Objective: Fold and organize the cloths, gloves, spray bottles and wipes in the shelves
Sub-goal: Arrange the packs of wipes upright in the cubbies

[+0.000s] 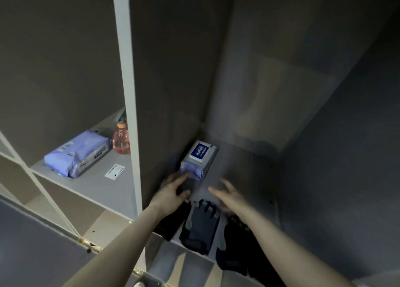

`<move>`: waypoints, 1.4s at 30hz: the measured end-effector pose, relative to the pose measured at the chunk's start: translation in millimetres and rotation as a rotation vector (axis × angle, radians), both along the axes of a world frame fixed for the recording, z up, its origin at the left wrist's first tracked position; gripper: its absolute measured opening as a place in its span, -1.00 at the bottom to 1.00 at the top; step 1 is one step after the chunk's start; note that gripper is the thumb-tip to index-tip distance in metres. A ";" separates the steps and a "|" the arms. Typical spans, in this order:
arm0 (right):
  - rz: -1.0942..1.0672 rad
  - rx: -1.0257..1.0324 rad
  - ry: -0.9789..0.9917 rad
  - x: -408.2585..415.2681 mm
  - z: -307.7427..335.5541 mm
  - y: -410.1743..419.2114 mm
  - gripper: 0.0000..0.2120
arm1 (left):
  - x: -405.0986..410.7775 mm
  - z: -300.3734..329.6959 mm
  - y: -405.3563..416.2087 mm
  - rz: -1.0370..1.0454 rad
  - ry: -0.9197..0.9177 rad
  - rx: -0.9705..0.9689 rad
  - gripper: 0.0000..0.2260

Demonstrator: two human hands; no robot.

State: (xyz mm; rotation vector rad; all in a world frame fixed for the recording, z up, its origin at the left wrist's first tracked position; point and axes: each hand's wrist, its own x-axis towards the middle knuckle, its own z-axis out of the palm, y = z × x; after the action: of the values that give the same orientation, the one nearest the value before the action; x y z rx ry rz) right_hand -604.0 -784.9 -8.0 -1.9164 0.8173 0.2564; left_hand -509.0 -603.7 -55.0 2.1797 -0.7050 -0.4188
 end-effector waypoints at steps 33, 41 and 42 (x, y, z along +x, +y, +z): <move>-0.433 0.667 -0.133 97.0 -44.7 -15.9 -0.78 | 13.7 -66.6 7.3 0.103 0.433 -0.251 -0.29; -0.399 0.685 -0.255 -29.9 2.5 11.4 -0.73 | -25.4 35.6 -33.7 0.160 0.797 -0.686 -0.65; -0.365 0.648 -0.251 -44.4 5.1 19.2 -0.59 | -35.7 43.3 -37.9 0.108 0.811 -0.696 -0.61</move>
State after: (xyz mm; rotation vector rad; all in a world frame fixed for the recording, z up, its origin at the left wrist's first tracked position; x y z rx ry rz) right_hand -648.4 -765.7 -2.9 -1.1433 0.7775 0.0408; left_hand -544.8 -641.6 -11.8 1.2244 -0.2121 -0.7925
